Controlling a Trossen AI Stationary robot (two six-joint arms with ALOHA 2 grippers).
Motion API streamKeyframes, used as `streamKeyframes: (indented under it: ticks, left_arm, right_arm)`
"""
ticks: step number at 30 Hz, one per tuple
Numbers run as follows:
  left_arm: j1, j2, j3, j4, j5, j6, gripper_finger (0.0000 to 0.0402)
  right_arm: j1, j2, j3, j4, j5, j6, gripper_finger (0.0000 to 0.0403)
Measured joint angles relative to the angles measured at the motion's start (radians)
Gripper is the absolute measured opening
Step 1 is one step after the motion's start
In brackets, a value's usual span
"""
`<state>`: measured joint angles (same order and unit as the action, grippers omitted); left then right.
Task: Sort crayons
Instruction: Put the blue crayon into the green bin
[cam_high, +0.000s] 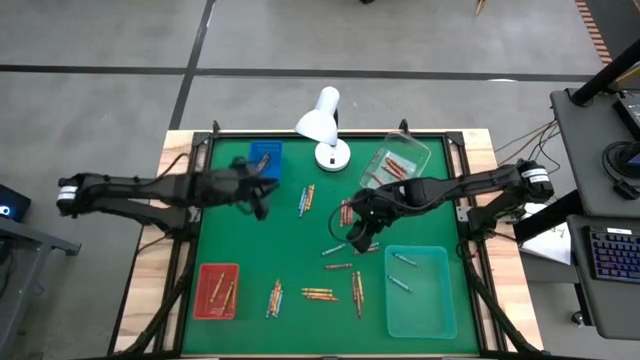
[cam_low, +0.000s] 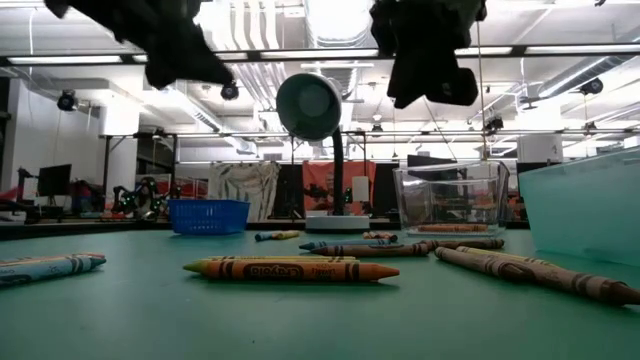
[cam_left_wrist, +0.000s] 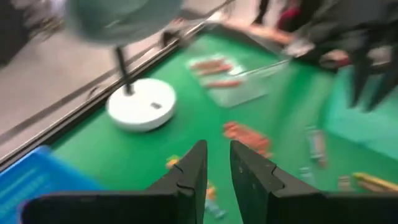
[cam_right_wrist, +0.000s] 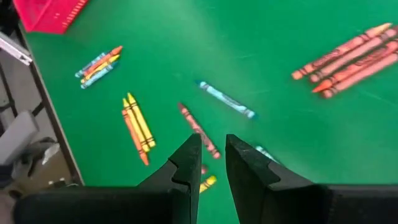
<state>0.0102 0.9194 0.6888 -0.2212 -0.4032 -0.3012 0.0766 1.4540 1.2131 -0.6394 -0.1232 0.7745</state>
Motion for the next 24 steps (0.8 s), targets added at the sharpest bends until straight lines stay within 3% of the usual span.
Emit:
streamKeyframes:
  ticks: [7, 13, 17, 24]
  left_arm:
    - [-0.223, -0.004, -0.006, 0.072, -0.161, -0.004, 0.0052]
    - [-0.353, -0.003, -0.003, 0.073, -0.200, -0.022, 0.0052]
    - [-0.385, -0.003, -0.003, 0.073, -0.212, -0.014, 0.0052]
    - [-0.387, -0.003, -0.003, 0.074, -0.272, 0.033, 0.0052]
  right_arm:
    - [0.052, 0.085, 0.070, -0.001, 0.021, -0.064, 0.0063]
    - [0.096, 0.193, 0.140, -0.004, 0.020, -0.479, 0.0063]
    - [0.112, 0.263, 0.195, -0.006, 0.029, -0.599, 0.0063]
    - [0.123, 0.379, 0.298, -0.070, 0.152, -0.712, 0.0075]
